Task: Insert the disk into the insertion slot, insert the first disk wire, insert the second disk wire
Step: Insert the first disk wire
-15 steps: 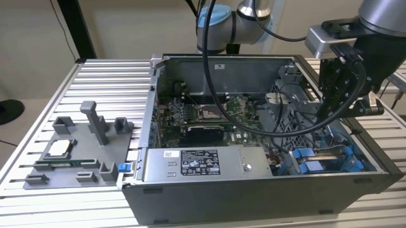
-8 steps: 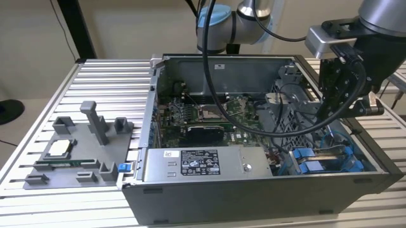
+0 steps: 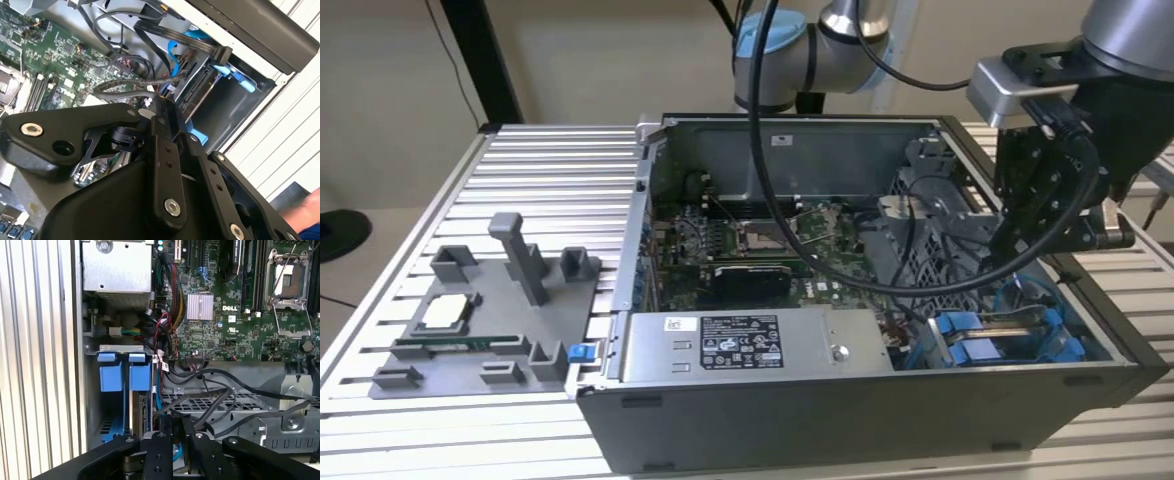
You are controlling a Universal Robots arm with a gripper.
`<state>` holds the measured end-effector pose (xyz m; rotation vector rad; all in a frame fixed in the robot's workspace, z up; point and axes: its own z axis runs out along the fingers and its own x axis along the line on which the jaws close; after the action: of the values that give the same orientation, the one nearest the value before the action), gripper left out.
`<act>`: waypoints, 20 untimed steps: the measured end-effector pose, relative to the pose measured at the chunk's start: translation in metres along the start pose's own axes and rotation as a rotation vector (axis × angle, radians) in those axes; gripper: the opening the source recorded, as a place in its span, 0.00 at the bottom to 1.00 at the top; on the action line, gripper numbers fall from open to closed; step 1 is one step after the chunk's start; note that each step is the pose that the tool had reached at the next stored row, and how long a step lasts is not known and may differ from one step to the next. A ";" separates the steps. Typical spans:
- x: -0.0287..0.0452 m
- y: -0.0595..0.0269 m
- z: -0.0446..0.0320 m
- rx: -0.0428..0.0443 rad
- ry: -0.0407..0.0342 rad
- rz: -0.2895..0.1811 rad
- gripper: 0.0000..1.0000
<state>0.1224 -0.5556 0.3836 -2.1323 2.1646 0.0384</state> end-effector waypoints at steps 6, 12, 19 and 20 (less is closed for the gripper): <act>0.0119 -0.0024 -0.0006 -0.0075 0.0002 0.001 0.00; 0.0263 -0.0033 -0.0011 -0.0275 0.0005 0.002 0.00; 0.0432 -0.0042 -0.0015 -0.0689 0.0013 0.006 0.00; 0.0453 -0.0043 -0.0015 -0.0747 0.0014 0.007 0.00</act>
<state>0.1261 -0.6009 0.3812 -2.1648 2.2048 0.1201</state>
